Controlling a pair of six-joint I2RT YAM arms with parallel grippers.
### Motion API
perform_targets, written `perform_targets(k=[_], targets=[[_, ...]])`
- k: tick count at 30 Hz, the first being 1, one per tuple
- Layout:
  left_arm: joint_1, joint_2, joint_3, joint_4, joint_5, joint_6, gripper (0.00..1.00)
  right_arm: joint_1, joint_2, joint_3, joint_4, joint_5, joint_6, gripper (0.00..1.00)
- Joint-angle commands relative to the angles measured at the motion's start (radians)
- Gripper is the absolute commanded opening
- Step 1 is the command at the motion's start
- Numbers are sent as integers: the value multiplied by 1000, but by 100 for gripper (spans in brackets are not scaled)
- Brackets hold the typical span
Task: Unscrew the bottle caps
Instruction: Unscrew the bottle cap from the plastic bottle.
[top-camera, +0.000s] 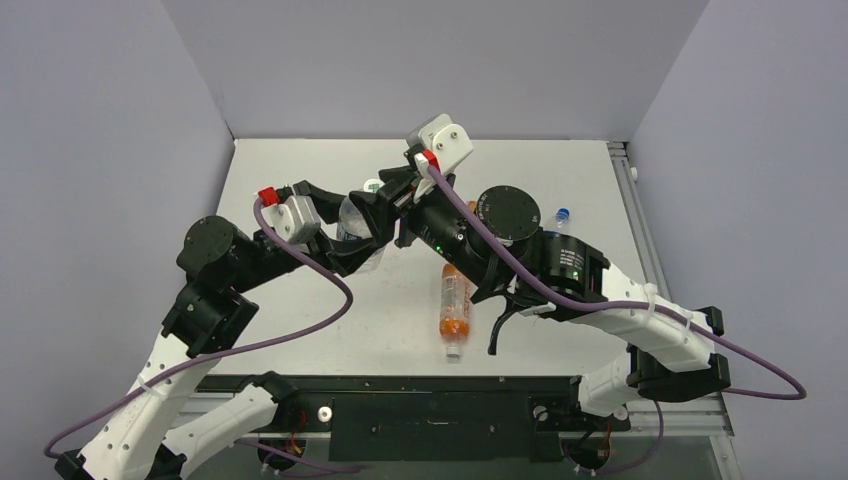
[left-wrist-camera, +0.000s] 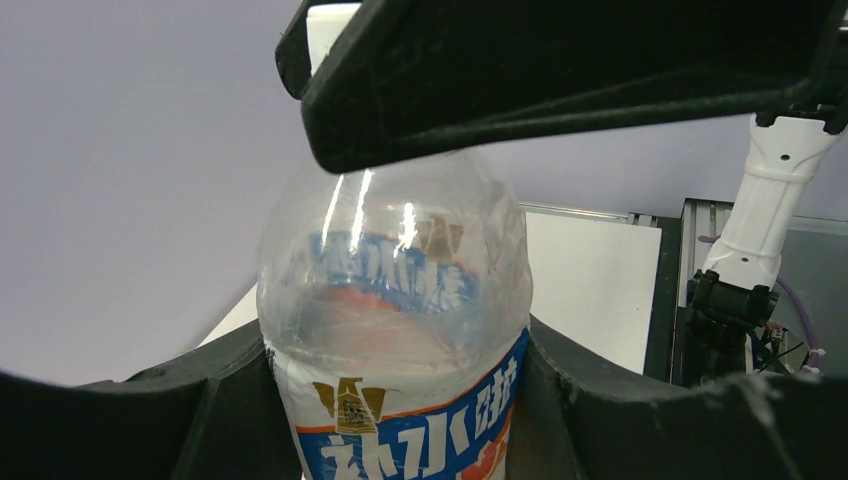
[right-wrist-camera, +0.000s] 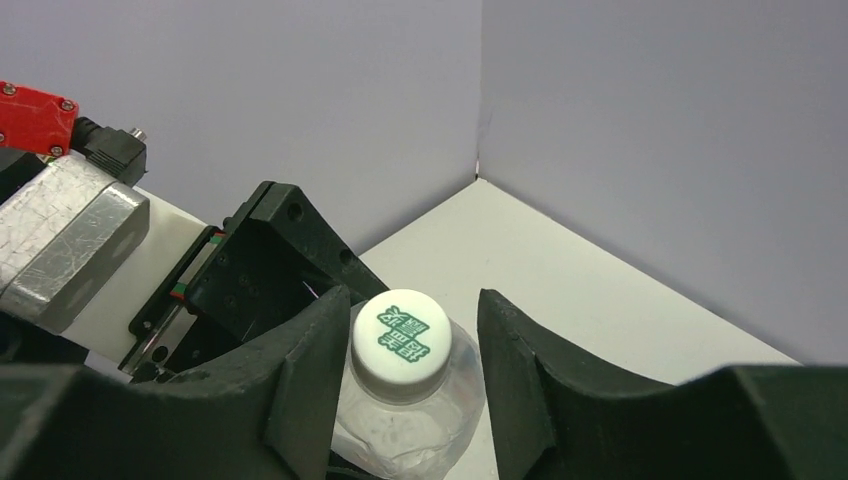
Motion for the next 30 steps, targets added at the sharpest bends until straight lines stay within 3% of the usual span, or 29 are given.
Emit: perform_targets(k=[1, 10, 14, 21, 30], targets=[[-7, -14, -2, 22, -22, 16, 0, -20, -21, 31, 48, -27, 21, 40], [-6, -17, -12, 23, 7, -5, 0, -34, -12, 20, 59, -57, 23, 2], [-8, -20, -8, 27, 56, -25, 0, -55, -39, 10, 62, -134, -8, 0], [-7, -13, 22, 83, 197, -156, 0, -250, -139, -43, 101, -845, 69, 0], [-7, 17, 56, 113, 324, -281, 0, -294, -125, -10, 78, -1298, 84, 0]])
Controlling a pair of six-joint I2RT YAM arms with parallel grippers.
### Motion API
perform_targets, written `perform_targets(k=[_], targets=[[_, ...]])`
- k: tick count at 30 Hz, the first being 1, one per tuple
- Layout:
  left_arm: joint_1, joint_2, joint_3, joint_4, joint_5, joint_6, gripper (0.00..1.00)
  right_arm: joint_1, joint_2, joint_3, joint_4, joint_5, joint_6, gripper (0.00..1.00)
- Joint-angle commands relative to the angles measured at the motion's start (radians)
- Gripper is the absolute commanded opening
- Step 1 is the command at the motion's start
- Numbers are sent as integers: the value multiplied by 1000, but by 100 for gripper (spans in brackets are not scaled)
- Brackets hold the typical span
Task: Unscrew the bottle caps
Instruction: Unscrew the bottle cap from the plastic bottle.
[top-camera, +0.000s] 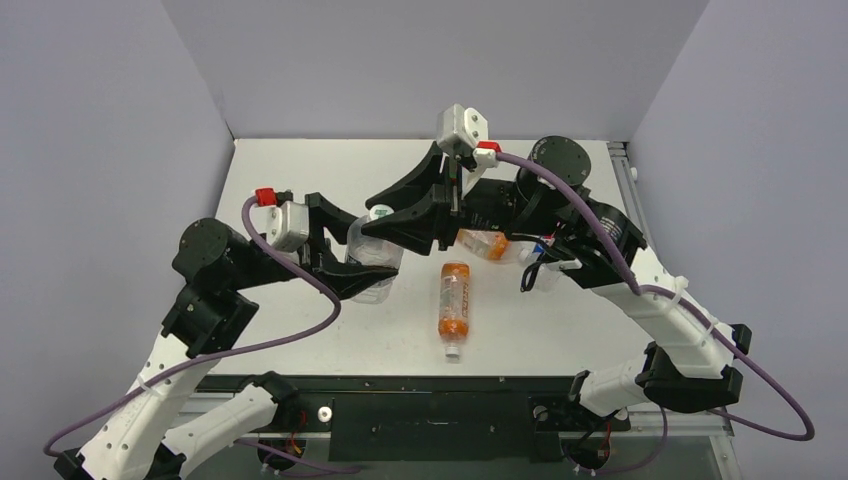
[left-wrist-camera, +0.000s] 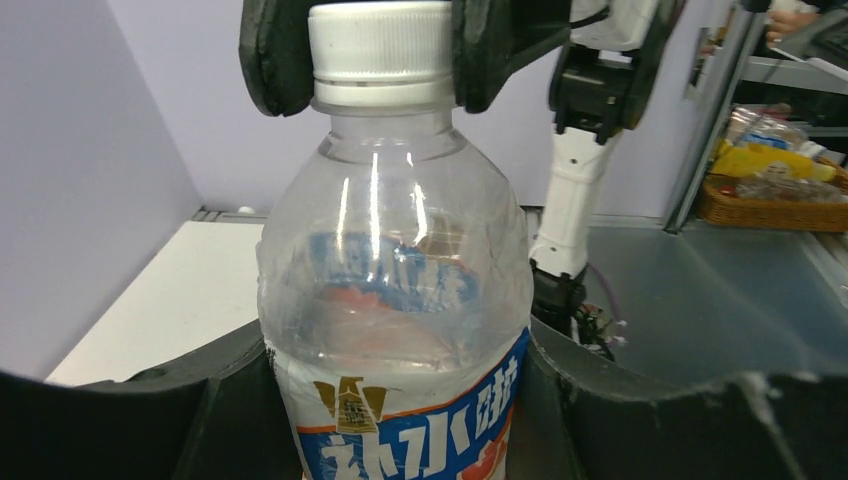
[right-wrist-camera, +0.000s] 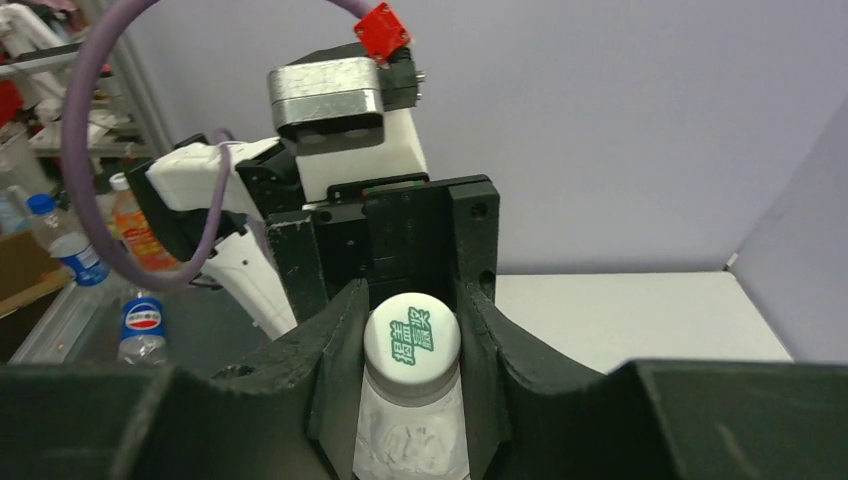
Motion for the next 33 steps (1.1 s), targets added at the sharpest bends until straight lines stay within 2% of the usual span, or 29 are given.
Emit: perform_targets(k=[1, 5, 7, 8, 10, 11, 12, 13, 14, 17, 18, 21, 24, 27, 30, 33], targets=[[0, 13, 62, 54, 116, -90, 0, -4, -44, 40, 84, -370, 32, 0], [0, 21, 71, 55, 135, -105, 0, -22, -56, 17, 108, -442, 47, 0], [0, 23, 73, 52, 135, -100, 0, -34, -66, 7, 97, -419, 37, 0], [0, 23, 73, 49, 132, -90, 0, -38, -71, 3, 84, -358, 27, 1], [0, 21, 71, 38, 107, -58, 0, -35, -93, -6, 48, -192, -8, 32], [0, 19, 67, 25, 94, -43, 0, -31, -113, -11, 37, -125, -32, 64], [0, 14, 63, 18, 56, -5, 0, -10, -123, -20, 33, 27, -50, 72], [0, 10, 56, 8, 29, 30, 0, 10, -144, -33, 23, 113, -101, 78], [0, 5, 52, 4, -21, 47, 0, 54, -154, -40, 22, 279, -125, 79], [-2, 4, 40, -8, -120, 105, 0, 162, -162, -40, 35, 538, -192, 81], [-2, 3, 37, -8, -161, 111, 0, 179, -156, -33, 38, 666, -194, 81], [-2, -2, 26, -1, -205, 136, 0, 243, -115, -1, 55, 864, -176, 82], [-2, -7, 20, -11, -208, 146, 0, 270, -45, 49, 23, 939, -140, 81], [-2, -13, 15, -13, -203, 147, 0, 282, 34, 180, -50, 996, -117, 75], [-2, -14, 13, -20, -211, 178, 0, 283, 89, 240, -76, 998, -98, 69], [-2, -17, 11, -22, -228, 182, 0, 283, 107, 249, -72, 971, -76, 69]])
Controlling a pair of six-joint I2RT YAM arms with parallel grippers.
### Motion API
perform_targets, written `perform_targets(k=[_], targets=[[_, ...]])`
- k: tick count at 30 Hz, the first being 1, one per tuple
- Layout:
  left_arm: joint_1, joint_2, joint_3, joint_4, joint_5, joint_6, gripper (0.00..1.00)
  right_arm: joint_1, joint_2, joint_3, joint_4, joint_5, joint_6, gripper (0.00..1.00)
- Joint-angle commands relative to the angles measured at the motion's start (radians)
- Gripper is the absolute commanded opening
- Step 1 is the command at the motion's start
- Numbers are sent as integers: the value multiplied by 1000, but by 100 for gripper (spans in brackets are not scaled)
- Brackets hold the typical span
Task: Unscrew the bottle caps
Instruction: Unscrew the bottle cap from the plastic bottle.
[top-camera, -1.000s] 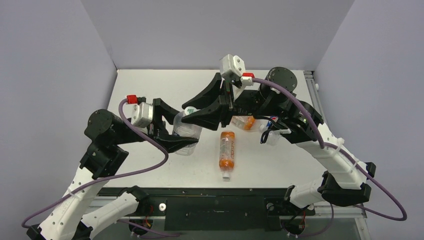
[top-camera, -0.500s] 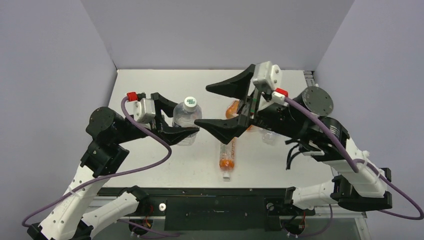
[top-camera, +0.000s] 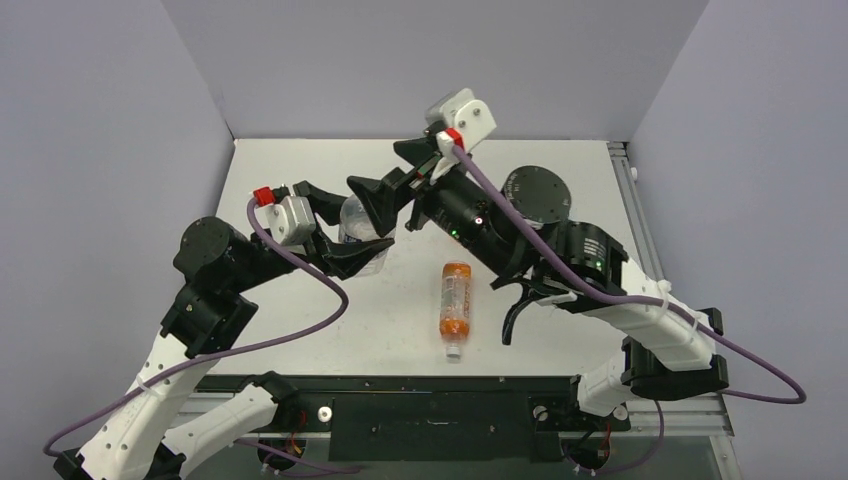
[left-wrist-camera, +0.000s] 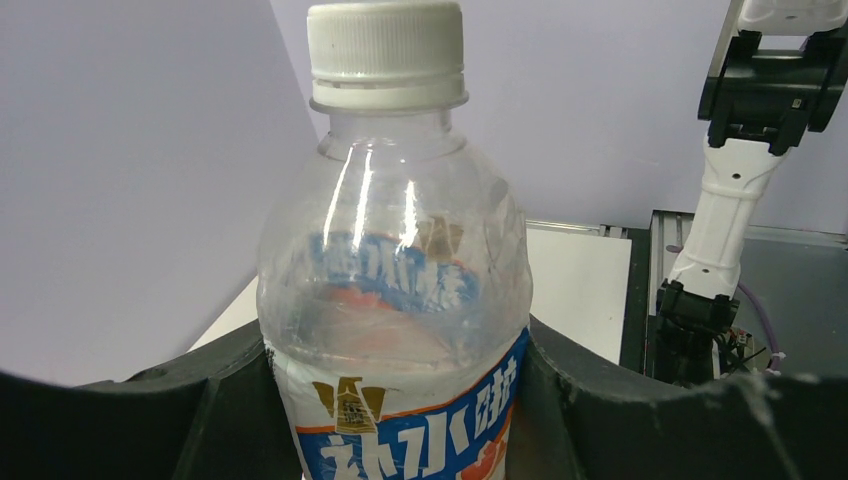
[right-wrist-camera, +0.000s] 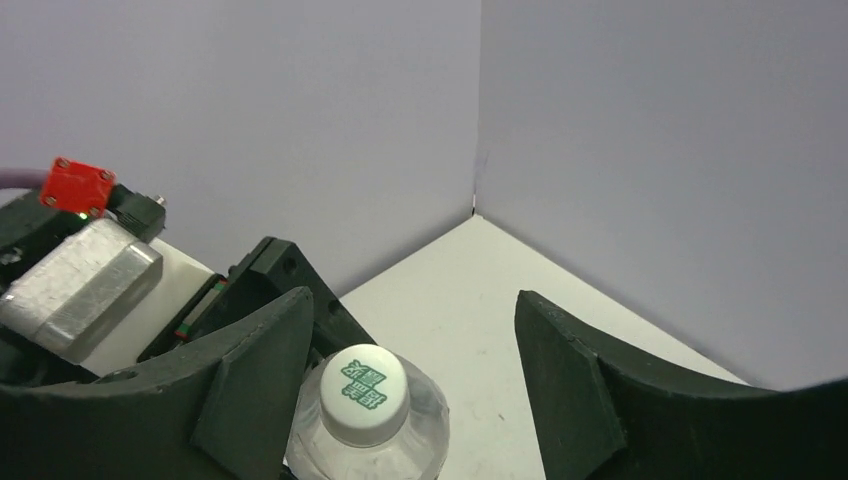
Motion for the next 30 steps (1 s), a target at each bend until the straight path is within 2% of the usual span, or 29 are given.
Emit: perform_targets(k=[1, 5, 11, 16, 19, 21, 22, 23, 24, 30], targets=[[2, -15, -1, 10, -43, 33, 0, 7, 20, 45, -35, 42, 43, 68], [2, -14, 0, 10, -52, 29, 0, 7, 29, 39, -39, 30, 56, 58], [2, -10, 0, 17, -49, 17, 0, 2, 19, 12, -23, 13, 59, 24], [2, -7, 11, 17, -49, 7, 0, -40, 20, 13, -65, -62, 84, 21], [2, -3, 21, 24, -37, -35, 0, -79, -2, -2, -73, -156, 103, 2], [2, -1, 27, 30, -2, -66, 0, -125, -31, -34, -57, -309, 103, 0], [2, 0, 30, 33, 34, -90, 0, -161, -42, -57, -51, -458, 103, 0], [3, 1, 34, 40, 53, -101, 0, -190, -57, -67, -44, -528, 100, 0], [3, 1, 36, 46, 88, -131, 0, -203, -63, -67, -45, -660, 96, 0], [3, 7, 59, 75, 231, -245, 0, -285, -58, -2, -96, -1154, 70, 0]])
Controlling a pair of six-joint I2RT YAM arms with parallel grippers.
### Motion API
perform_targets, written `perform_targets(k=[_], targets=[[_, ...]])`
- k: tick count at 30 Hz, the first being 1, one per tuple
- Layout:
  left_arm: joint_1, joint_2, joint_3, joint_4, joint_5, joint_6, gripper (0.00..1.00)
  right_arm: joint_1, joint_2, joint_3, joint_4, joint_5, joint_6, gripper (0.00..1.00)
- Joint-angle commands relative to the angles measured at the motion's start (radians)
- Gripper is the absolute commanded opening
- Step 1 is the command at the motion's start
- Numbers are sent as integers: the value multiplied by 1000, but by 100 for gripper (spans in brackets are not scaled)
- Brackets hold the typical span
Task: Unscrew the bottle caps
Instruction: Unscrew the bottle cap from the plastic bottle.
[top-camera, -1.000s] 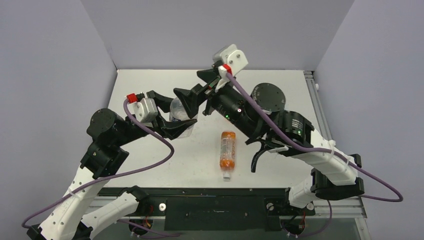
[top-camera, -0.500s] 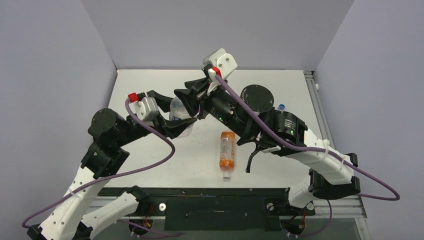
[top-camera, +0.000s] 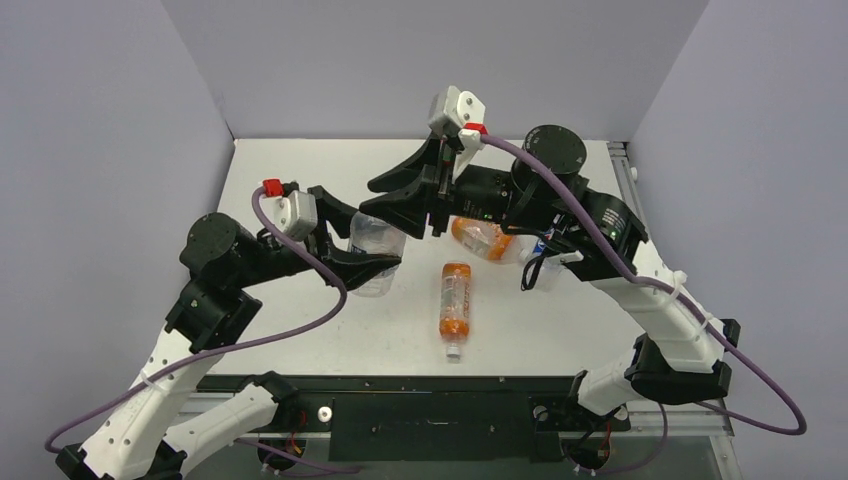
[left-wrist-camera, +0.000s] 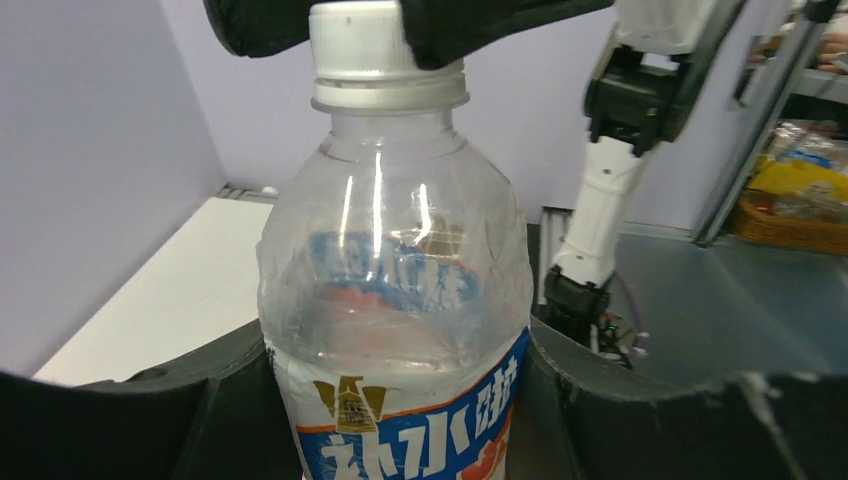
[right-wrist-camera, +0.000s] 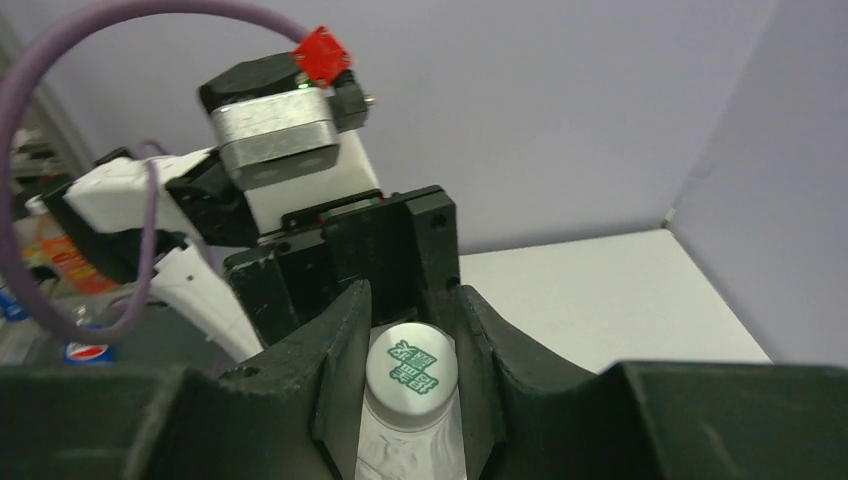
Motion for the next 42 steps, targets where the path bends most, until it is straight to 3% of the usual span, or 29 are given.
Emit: perform_targets(k=[1, 8, 11, 13, 14, 15, 16, 17, 22, 26, 34, 40, 42], targets=[[4, -10, 64, 81, 143, -127, 0, -47, -47, 34, 29, -472, -3, 0], [5, 0, 86, 101, 193, -185, 0, -103, -149, -195, 473, -684, 218, 0], [6, -3, 82, 105, 198, -185, 0, -132, -156, -226, 501, -651, 240, 0], [6, -6, 75, 103, 180, -167, 0, -141, -162, -219, 465, -517, 224, 22], [6, -8, 70, 94, 168, -156, 0, -140, -172, -216, 436, -449, 207, 51], [6, -11, 64, 88, 136, -125, 0, -139, -179, -217, 428, -304, 201, 64], [6, -13, 62, 69, 115, -105, 0, -127, -191, -215, 409, -227, 189, 75], [6, -19, 52, 60, 63, -50, 0, -114, -196, -210, 393, -70, 179, 79], [3, -39, 14, 23, -175, 164, 0, 48, -137, -70, 184, 387, 86, 81], [-1, -51, -15, 30, -300, 281, 0, 118, -16, 87, 16, 581, 78, 81], [-6, -67, -52, 41, -367, 345, 0, 181, 64, 103, 44, 641, 65, 80], [-6, -62, -49, 39, -362, 336, 0, 184, 66, 89, 92, 631, 63, 60], [-6, -60, -47, 42, -362, 327, 0, 183, 65, 75, 95, 634, 65, 58]])
